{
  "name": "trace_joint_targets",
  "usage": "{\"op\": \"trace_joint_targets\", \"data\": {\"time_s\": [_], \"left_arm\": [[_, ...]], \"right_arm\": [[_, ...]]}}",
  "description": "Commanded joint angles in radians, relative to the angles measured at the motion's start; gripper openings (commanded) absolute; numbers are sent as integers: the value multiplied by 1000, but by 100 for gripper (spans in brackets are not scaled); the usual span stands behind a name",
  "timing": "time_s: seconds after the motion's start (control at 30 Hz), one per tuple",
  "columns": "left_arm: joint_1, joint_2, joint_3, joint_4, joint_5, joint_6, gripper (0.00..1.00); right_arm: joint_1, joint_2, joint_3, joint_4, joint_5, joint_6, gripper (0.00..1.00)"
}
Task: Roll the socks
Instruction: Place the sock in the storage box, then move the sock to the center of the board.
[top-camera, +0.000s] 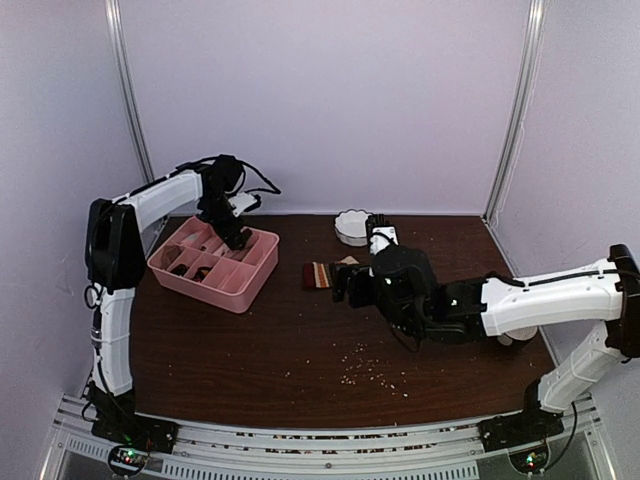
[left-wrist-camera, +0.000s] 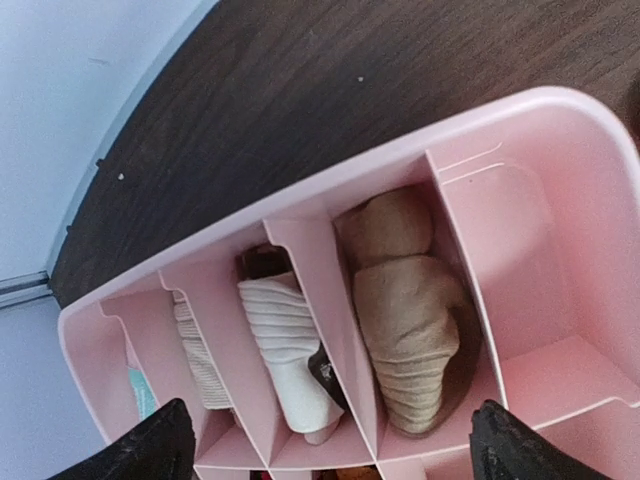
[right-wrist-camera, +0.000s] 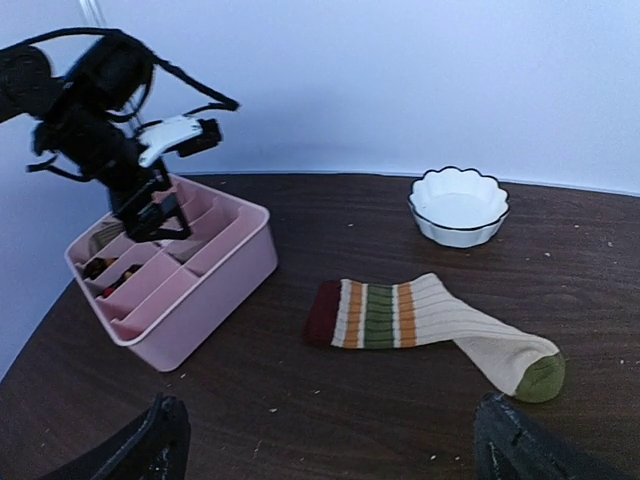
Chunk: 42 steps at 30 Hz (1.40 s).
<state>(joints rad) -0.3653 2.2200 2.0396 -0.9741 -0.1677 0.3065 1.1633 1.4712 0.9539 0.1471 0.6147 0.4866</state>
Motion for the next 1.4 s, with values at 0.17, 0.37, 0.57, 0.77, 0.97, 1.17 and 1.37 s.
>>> {"op": "trace_joint_targets", "data": {"time_s": [0.17,0.37,0.57,0.77,0.97,1.17,1.37], "left_arm": [[-6,-235,-50,-23,11,-20,98],[-2,-405,-219,-35,110,-9,98],[1,-568,-443,-11,163,6,98],[5,-642,-566,-14,178,29,98],[8,-702,-634,-3,176,38,98],[9,-736,-672,11,170,55,98],[10,-754,-719,13,206,58,98]], "right_arm": [[-369,265,248,-451,-222,97,100],[-441,503,435,-591,-264,53,100],[-340,704,786,-686,-334,-90,100],[-301,959,1131,-827,-398,-47,83],[-295,1058,1334,-976,-391,34,60],[-318,1064,1350,-1075,-430,79,71],[-407,789,991,-987,-357,50,77]]}}
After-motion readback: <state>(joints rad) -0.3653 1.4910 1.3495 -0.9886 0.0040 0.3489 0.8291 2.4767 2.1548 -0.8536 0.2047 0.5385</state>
